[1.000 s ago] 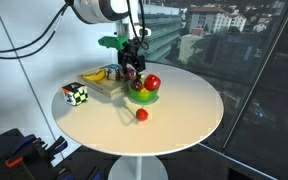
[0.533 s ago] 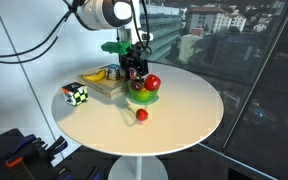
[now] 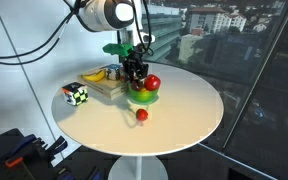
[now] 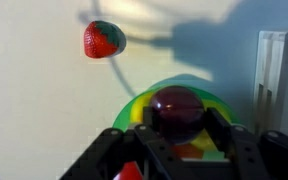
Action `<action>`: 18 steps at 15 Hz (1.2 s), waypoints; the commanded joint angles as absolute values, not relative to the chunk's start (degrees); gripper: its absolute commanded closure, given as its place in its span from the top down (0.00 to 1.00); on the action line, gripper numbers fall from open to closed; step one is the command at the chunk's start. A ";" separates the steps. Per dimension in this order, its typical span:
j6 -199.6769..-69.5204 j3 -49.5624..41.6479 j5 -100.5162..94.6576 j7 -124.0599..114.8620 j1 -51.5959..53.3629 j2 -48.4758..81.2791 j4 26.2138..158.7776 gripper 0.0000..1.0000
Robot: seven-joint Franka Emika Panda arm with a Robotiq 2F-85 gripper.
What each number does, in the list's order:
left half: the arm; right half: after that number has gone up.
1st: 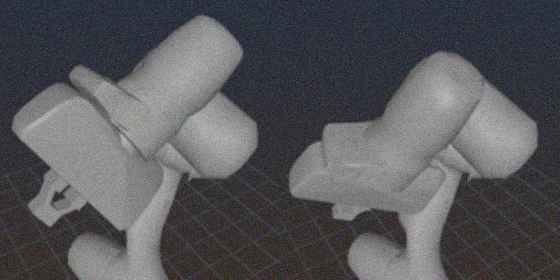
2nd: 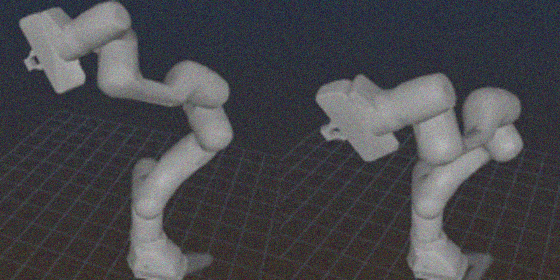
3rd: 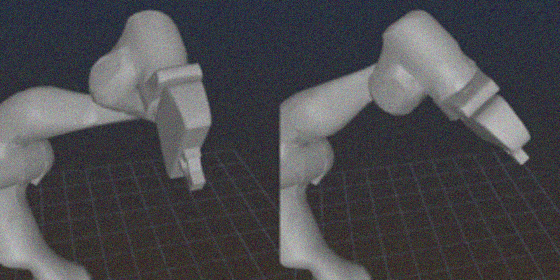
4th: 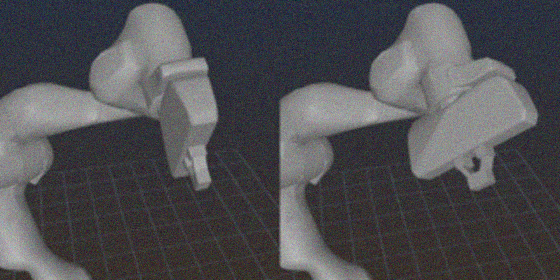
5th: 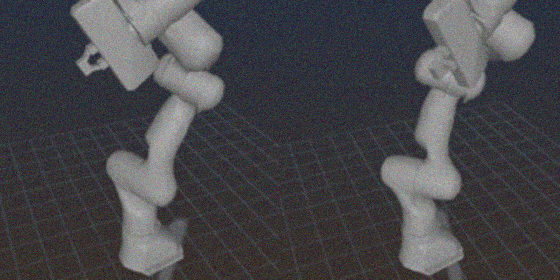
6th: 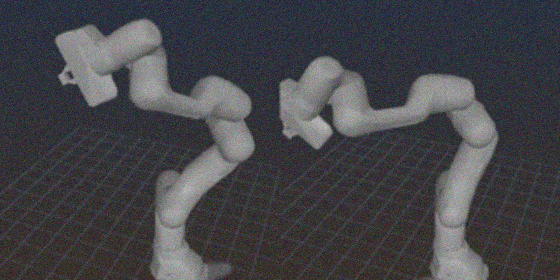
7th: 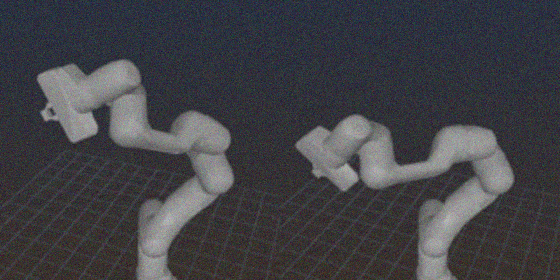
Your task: Put the banana on the tray, remove the black and white dice from the tray, put it on the table and then put the plum plush toy on the table
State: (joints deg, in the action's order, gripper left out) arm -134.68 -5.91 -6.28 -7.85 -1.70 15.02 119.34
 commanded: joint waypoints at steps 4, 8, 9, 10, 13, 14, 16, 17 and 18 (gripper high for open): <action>-133.24 -5.35 -5.91 -7.26 -1.88 14.36 118.65 0.31; -131.74 -4.81 -5.64 -6.54 -1.75 12.55 119.14 0.31; -131.11 -4.71 -5.76 -6.45 -1.65 11.97 119.30 0.31; -130.05 -4.49 -5.70 -5.89 -1.63 11.25 119.53 0.31; -127.13 -3.92 -5.93 -4.93 -1.55 9.34 120.06 0.31; -126.09 -3.70 -5.79 -4.19 -1.59 8.76 120.20 0.31; -124.37 -3.24 -5.65 -2.75 -1.60 7.70 120.83 0.31; -123.63 -3.02 -5.53 -1.81 -1.61 7.38 121.10 0.31; -123.08 -2.78 -5.63 -1.08 -1.51 7.30 121.41 0.31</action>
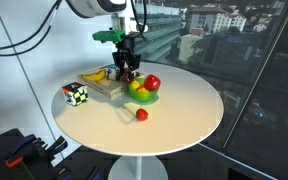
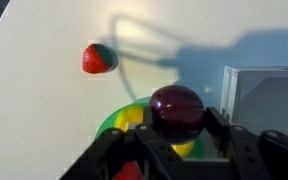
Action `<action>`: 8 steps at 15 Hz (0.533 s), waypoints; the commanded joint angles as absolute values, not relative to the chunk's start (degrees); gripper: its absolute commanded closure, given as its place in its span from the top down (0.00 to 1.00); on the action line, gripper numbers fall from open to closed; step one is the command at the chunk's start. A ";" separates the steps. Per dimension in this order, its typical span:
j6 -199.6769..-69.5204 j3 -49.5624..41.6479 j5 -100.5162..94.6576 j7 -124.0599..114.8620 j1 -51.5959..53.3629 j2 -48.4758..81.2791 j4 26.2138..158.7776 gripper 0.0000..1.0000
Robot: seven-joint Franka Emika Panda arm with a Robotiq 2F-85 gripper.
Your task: Put the banana on the tray, remove the black and white dice from the tray, put it on the table and then put the plum plush toy on the table
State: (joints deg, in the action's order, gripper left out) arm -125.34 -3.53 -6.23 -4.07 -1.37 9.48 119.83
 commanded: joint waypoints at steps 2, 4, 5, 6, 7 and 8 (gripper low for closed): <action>-122.42 -2.29 -5.58 0.45 -1.41 7.37 122.01 0.31; -122.34 -1.86 -5.34 1.93 -1.36 8.04 122.45 0.31; -122.42 -1.68 -5.15 2.63 -1.37 8.43 122.69 0.31; -122.49 -1.52 -5.24 3.14 -1.35 8.82 122.92 0.31; -122.54 -1.38 -5.31 3.43 -1.32 9.31 123.10 0.31; -122.70 -1.30 -5.46 3.59 -1.30 9.71 123.32 0.31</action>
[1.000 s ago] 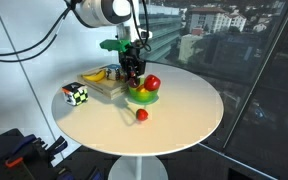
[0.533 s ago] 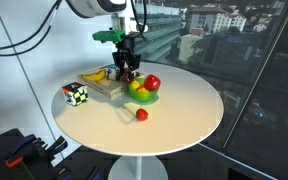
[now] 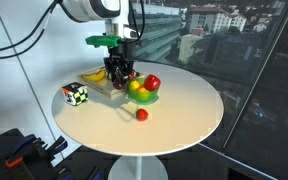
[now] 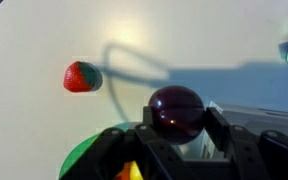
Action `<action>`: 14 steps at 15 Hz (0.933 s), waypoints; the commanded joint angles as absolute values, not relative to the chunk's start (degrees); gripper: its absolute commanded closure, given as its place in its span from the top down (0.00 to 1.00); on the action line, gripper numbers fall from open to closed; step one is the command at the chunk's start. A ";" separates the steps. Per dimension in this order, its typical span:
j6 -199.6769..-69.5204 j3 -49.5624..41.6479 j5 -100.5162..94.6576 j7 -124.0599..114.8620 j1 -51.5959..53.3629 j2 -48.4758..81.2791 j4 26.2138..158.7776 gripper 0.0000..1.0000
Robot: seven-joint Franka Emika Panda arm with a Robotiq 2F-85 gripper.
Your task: Put the banana on the tray, remove the black and white dice from the tray, put it on the table and then put the plum plush toy on the table
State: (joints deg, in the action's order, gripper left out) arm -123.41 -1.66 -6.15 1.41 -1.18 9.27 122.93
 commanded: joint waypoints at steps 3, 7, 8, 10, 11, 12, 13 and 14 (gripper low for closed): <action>-124.50 -1.11 -5.36 4.69 -1.45 11.60 124.01 0.31; -129.10 -0.94 -5.33 5.47 -1.54 14.27 125.27 0.31; -130.80 -0.88 -5.36 5.57 -1.53 14.78 125.78 0.31; -133.42 -0.71 -5.31 6.00 -1.54 15.55 126.47 0.31; -134.38 -0.68 -5.45 6.00 -1.48 15.82 126.76 0.31; -135.00 -0.59 -5.39 6.22 -1.49 16.05 126.91 0.31; -135.49 -0.51 -5.33 6.38 -1.51 16.25 127.03 0.31; -135.75 -0.51 -5.45 6.31 -1.46 16.41 127.07 0.31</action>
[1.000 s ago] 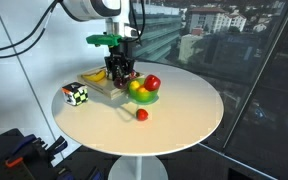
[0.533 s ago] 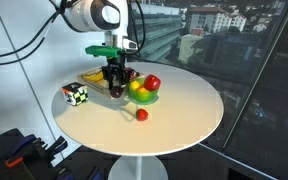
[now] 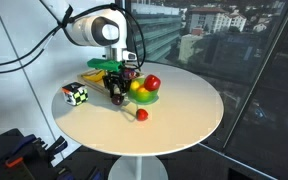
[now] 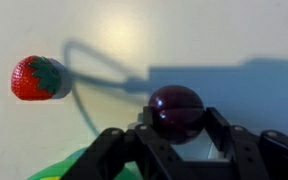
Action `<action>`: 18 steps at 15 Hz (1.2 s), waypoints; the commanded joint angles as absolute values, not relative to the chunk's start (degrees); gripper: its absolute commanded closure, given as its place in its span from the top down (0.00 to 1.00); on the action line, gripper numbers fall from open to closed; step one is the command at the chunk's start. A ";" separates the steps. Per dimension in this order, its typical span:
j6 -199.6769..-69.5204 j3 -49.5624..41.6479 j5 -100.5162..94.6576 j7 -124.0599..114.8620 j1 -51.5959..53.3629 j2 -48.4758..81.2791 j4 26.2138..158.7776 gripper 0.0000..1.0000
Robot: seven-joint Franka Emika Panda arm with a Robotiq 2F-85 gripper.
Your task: Put the banana on the tray, remove the black and white dice from the tray, put it on the table and then put the plum plush toy on the table
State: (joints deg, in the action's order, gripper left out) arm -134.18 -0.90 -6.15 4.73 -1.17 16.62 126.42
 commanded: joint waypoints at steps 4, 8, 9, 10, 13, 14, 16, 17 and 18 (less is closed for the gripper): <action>-136.13 -0.52 -6.07 5.92 -1.21 16.35 127.31 0.95; -134.45 -0.61 -6.15 5.10 -1.02 15.87 126.94 1.00; -133.89 -0.60 -6.06 5.04 -1.02 15.84 126.73 1.00; -133.43 -0.65 -6.14 4.81 -0.95 15.79 126.58 1.00; -131.45 -0.49 -5.72 4.98 -0.99 15.09 126.30 1.00; -130.68 -0.43 -5.53 5.11 -1.02 14.71 126.22 1.00; -129.22 -0.45 -5.51 4.81 -0.97 13.77 126.04 1.00; -128.76 -0.51 -5.66 4.57 -0.91 13.19 126.02 1.00; -128.22 -0.53 -5.69 4.41 -0.88 12.63 125.99 1.00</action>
State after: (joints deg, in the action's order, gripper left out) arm -130.94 -0.54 -6.15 4.79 -1.08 15.22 126.10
